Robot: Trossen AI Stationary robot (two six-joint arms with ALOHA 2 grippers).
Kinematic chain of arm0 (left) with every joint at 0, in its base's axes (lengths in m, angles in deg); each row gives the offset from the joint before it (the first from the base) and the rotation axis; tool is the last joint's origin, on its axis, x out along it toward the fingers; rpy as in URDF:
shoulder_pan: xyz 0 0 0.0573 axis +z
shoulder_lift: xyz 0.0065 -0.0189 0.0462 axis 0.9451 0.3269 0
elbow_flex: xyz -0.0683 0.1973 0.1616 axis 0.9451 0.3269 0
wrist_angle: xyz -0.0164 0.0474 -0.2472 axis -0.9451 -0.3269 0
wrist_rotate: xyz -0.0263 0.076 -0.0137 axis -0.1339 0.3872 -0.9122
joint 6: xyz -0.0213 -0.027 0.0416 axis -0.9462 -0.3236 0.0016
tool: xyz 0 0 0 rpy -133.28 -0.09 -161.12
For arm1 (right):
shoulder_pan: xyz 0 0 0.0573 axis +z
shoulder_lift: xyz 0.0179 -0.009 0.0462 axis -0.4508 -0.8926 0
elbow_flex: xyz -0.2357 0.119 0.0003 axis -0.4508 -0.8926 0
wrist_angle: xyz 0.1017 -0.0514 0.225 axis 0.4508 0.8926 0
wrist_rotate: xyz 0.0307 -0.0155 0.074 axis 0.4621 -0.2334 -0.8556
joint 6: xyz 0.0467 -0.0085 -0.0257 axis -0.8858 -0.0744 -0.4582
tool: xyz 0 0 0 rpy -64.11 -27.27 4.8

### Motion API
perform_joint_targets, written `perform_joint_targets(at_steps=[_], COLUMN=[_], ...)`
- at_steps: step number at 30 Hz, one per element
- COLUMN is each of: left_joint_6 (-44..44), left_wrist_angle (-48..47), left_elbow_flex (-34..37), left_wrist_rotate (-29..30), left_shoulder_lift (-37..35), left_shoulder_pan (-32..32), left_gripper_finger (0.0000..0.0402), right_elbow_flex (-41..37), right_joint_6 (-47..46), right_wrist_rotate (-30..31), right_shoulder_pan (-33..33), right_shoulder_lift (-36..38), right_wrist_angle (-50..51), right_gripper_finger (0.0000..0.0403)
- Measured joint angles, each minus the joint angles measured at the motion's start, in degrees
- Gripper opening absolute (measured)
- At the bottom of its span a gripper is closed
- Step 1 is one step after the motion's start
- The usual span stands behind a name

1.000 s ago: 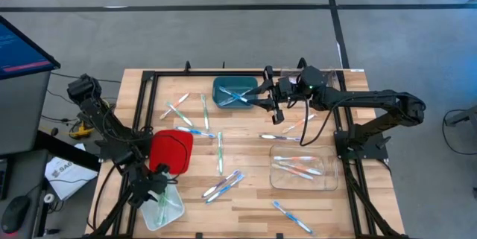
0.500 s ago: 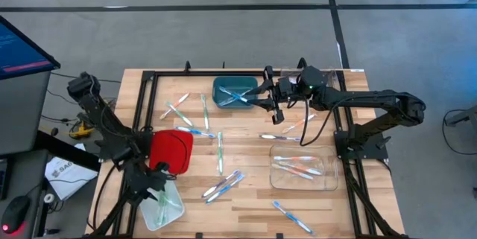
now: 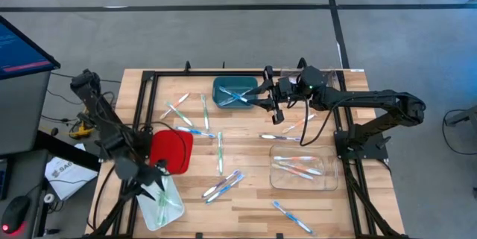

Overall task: Pick & Place Toothbrushes
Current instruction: Put the green toothbrush into the white bin

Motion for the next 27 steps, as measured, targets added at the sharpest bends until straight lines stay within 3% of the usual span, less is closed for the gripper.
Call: perform_joint_targets(at_steps=[6, 11, 16, 27], left_joint_6=[8.2, 21.2, 32.7, 45.5], left_wrist_angle=[3.1, 12.6, 20.7, 28.3], left_elbow_flex=[0.0, 0.0, -0.1, -0.1], left_wrist_rotate=[8.6, 12.5, 12.8, 9.5], left_shoulder_lift=[-1.9, -2.2, -3.1, -5.0], left_shoulder_pan=[0.0, 0.1, 1.2, 6.9], left_gripper_finger=[0.0191, 0.0191, 0.0191, 0.0191], right_elbow_flex=[0.0, 0.0, 0.0, 0.0], right_joint_6=[0.0, 0.0, 0.0, 0.0], right_wrist_rotate=[0.0, 0.0, 0.0, 0.0], right_shoulder_pan=[0.0, 0.0, 0.0, 0.0], right_shoulder_lift=[0.0, 0.0, 0.0, 0.0], right_wrist_angle=[0.1, 0.5, 0.5, 1.6], right_gripper_finger=[0.0108, 0.0108, 0.0108, 0.0108])
